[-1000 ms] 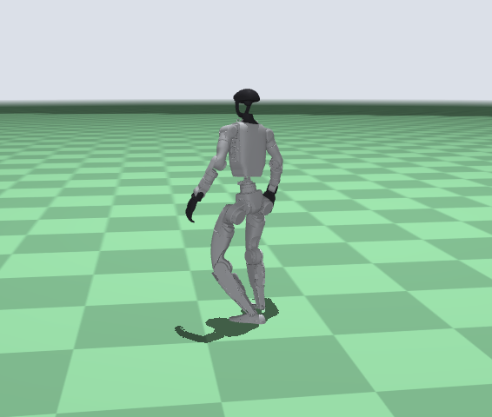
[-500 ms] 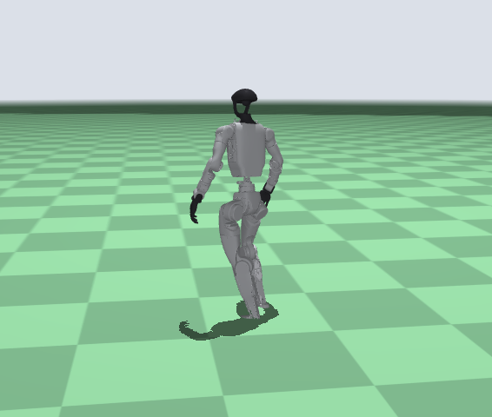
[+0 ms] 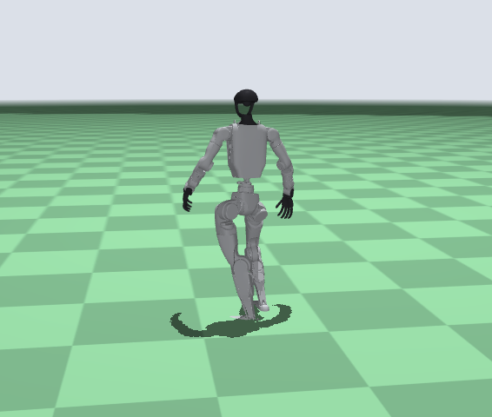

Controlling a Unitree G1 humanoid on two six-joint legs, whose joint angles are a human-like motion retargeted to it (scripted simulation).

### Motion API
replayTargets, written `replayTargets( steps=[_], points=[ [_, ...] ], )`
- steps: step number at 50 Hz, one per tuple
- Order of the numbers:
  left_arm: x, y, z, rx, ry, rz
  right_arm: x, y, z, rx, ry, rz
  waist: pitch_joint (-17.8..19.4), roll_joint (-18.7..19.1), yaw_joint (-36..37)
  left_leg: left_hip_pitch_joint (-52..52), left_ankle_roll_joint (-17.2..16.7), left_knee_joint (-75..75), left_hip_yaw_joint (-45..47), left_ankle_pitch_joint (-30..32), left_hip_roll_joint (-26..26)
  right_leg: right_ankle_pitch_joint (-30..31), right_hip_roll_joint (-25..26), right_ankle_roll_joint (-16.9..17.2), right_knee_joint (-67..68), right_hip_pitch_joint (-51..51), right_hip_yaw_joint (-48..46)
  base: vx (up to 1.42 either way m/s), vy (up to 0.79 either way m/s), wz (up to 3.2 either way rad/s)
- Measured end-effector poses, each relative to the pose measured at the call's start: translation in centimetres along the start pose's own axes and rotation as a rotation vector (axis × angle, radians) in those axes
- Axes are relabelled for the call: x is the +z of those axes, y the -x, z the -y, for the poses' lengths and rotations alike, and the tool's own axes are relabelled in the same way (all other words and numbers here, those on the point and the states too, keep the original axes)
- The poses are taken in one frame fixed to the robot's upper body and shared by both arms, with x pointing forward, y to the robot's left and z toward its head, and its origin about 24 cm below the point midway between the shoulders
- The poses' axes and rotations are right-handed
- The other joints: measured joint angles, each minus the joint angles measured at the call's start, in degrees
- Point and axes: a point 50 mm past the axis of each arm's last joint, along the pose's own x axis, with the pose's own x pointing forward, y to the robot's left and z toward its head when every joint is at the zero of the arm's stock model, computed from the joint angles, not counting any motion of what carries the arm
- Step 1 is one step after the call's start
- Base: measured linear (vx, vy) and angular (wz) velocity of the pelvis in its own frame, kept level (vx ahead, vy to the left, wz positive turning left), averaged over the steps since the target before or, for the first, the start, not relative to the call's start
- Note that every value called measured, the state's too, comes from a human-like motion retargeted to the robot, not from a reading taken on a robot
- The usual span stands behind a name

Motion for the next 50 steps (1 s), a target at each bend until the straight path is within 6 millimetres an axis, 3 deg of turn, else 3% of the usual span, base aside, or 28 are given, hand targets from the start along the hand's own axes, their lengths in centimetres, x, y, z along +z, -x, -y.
replayTargets(
  steps=[5,7,12,19,24,27,30,36,41,46,50],
  points=[
    [-0.1,0.3,0.9,-0.056,0.028,0.015,0.1,0.1,0.7,-0.016,-0.016,0.009,0.4,-1.4,0.0,2.6,0.2,0.6,3.1,-0.6,0.4,-3.1,1.5,-0.8,-1.5,2.7,0.0,0.07,-0.13,-0.68],
    [-0.2,0.5,1.0,-0.072,0.041,0.016,0.9,0.1,1.5,-0.03,-0.012,0.035,2.8,0.0,0.7,2.8,0.4,6.7,4.7,-4.6,4.4,-3.6,5.4,-1.7,-5.4,7.2,-1.7,0.09,-0.12,-0.85],
    [-2.1,1.2,2.5,-0.112,0.069,-0.043,2.6,-0.1,2.1,-0.048,0.025,0.095,3.6,-2.7,0.7,2.0,1.0,18.1,7.6,-7.6,6.9,-6.4,5.5,-2.2,-5.1,8.8,0.9,0.07,-0.14,-0.67],
    [-4.3,2.2,4.0,-0.166,0.091,-0.128,6.2,-0.4,2.6,-0.043,0.132,0.192,8.0,0.8,2.6,-8.2,3.1,55.8,5.3,-16.4,24.6,-7.3,14.9,-4.3,-8.9,13.5,0.4,0.07,-0.1,-0.66],
    [-3.7,2.2,5.0,-0.225,0.091,-0.097,7.2,-0.4,2.5,-0.002,0.228,0.203,10.2,6.2,6.1,-17.1,3.7,73.1,-2.3,-18.2,34.5,-5.5,23.8,-5.8,-13.2,15.4,0.6,0.08,-0.03,-0.72],
    [-1.7,1.7,4.9,-0.246,0.08,-0.01,6.9,-0.4,2.5,0.043,0.284,0.182,10.4,9.2,8.6,-22.6,2.9,76.7,-6.8,-18.8,37.6,-3.2,27.9,-6.2,-17.7,16.9,1.2,0.1,0.05,-0.6],
    [1.3,1.2,4.6,-0.249,0.055,0.118,5.9,-0.3,2.0,0.108,0.339,0.142,10.3,10.0,10.6,-26.1,1.8,74.8,-9.7,-19.3,36.6,-1.6,28.7,-5.9,-20.5,18.3,2.3,0.12,0.11,-0.36],
    [8.7,0.9,3.9,-0.255,-0.026,0.416,3.8,0.1,0.9,0.254,0.419,0.069,9.3,8.6,11.8,-28.0,-1.0,60.7,-13.4,-18.3,28.6,0.2,25.3,-4.3,-23.1,20.9,4.0,0.14,0.18,-0.07],
    [13.7,1.1,4.2,-0.298,-0.104,0.596,3.8,0.3,0.1,0.326,0.429,0.074,8.6,6.3,9.9,-24.4,-2.1,48.5,-15.4,-15.7,21.0,-0.7,20.7,-2.7,-20.5,21.9,5.1,0.15,0.23,0.05],
    [17.6,1.3,4.8,-0.351,-0.172,0.716,5.8,0.4,0.3,0.312,0.385,0.156,8.4,2.9,6.1,-17.7,-0.5,40.0,-14.4,-16.0,13.8,-3.6,14.2,-1.1,-13.4,21.6,6.8,0.13,0.23,0.06],
    [20.8,1.8,5.3,-0.381,-0.208,0.82,9.0,0.7,0.2,0.283,0.333,0.303,8.3,0.7,2.9,-13.6,0.3,35.6,-12.9,-16.3,9.6,-5.0,9.0,-0.7,-5.1,20.2,5.9,0.11,0.19,-0.05]
  ],
)
